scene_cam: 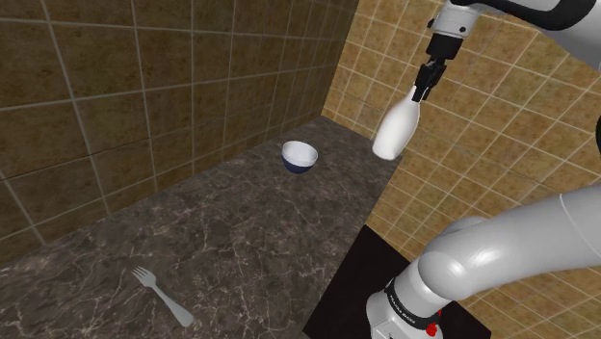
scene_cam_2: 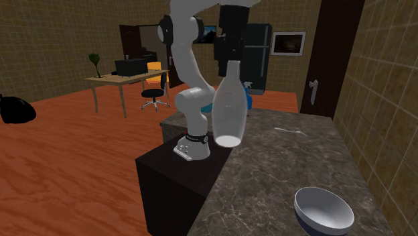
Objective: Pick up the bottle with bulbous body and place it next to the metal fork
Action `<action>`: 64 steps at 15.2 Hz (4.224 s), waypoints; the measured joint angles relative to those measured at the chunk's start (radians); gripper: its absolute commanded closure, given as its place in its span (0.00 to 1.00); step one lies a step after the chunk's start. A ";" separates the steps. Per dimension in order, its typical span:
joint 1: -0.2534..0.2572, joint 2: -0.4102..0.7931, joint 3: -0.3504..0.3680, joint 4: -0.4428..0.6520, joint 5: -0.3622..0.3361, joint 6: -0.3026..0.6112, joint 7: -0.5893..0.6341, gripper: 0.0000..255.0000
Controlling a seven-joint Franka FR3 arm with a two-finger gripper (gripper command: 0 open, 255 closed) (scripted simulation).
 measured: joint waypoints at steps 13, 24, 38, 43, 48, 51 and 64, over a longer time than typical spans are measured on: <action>0.010 0.086 0.000 0.251 0.020 -0.168 -0.030 1.00; 0.058 -0.087 0.225 0.095 0.089 -0.219 0.260 1.00; 0.114 -0.145 0.513 0.058 0.275 -0.252 0.633 1.00; 0.130 -0.107 0.626 0.112 0.344 -0.257 0.777 1.00; 0.143 -0.041 0.743 0.174 0.394 -0.239 0.923 1.00; 0.150 0.017 0.821 0.233 0.411 -0.231 1.015 1.00; 0.293 0.487 1.239 0.658 0.213 -0.238 1.532 1.00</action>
